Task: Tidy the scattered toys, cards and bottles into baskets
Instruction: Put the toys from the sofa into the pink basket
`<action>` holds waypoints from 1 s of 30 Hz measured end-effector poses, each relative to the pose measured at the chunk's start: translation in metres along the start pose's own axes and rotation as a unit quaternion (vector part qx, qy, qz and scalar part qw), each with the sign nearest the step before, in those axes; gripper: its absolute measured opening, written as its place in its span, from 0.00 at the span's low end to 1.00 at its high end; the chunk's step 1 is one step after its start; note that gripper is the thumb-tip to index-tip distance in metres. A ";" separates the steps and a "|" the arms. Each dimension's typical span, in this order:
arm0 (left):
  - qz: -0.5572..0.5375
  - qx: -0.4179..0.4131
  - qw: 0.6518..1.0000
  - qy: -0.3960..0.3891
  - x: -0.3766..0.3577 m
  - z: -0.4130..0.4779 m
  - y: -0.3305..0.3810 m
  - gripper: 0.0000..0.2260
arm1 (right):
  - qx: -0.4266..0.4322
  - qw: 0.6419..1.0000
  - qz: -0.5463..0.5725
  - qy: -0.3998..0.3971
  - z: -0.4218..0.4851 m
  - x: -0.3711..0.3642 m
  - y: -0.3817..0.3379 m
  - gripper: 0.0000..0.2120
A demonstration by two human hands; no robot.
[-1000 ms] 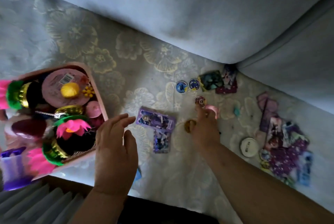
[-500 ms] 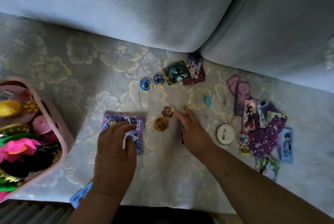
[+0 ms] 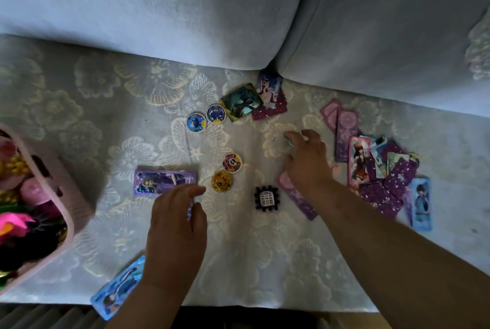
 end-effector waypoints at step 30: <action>0.017 0.024 0.996 -0.085 -0.036 0.005 0.032 0.12 | -0.198 0.962 0.179 0.056 -0.022 0.023 0.102 0.10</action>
Point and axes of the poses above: each hand's wrist, its own z-axis towards the middle knuckle, its own x-axis out of the back of the hand, y = z × x, the point moved 6 cm from there along z, towards the middle knuckle, and after that the axes turned 1 degree about z, right-handed, at the moved point
